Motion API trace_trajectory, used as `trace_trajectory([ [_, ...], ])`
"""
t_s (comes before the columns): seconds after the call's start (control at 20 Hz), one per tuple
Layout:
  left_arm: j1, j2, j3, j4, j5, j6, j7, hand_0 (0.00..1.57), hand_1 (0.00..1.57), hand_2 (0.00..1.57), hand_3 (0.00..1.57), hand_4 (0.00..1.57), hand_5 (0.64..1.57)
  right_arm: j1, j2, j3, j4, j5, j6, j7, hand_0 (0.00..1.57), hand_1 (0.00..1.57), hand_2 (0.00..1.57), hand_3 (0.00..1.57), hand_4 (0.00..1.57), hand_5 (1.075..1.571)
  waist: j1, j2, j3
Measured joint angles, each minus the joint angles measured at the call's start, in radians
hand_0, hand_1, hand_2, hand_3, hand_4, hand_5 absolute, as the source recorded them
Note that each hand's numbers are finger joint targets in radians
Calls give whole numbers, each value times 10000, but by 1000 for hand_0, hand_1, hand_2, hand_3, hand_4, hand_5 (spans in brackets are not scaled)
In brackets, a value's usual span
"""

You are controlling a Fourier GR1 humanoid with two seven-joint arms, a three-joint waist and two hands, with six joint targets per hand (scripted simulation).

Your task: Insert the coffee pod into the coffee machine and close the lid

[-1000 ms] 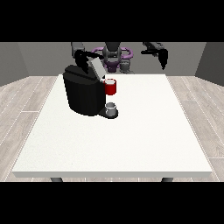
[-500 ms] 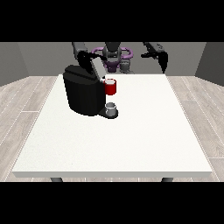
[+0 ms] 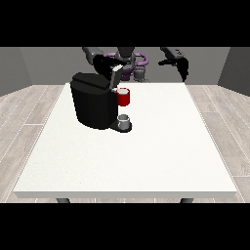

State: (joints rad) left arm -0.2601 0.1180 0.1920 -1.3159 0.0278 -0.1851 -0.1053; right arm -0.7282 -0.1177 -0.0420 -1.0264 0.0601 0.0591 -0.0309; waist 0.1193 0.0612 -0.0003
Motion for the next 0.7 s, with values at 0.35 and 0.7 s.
trace_trajectory([
  [0.35,-176,108,-44,4,192,-113,21,0,0,0,0,0,1571,-512,130,324,230,654,-218,-201,0,0,0,0,110,1571,128,128,1],
  [0.7,100,-318,-545,-321,-121,193,-469,0,0,0,0,145,1571,-782,383,305,327,745,-259,-269,0,0,0,0,67,1571,148,-98,2],
])
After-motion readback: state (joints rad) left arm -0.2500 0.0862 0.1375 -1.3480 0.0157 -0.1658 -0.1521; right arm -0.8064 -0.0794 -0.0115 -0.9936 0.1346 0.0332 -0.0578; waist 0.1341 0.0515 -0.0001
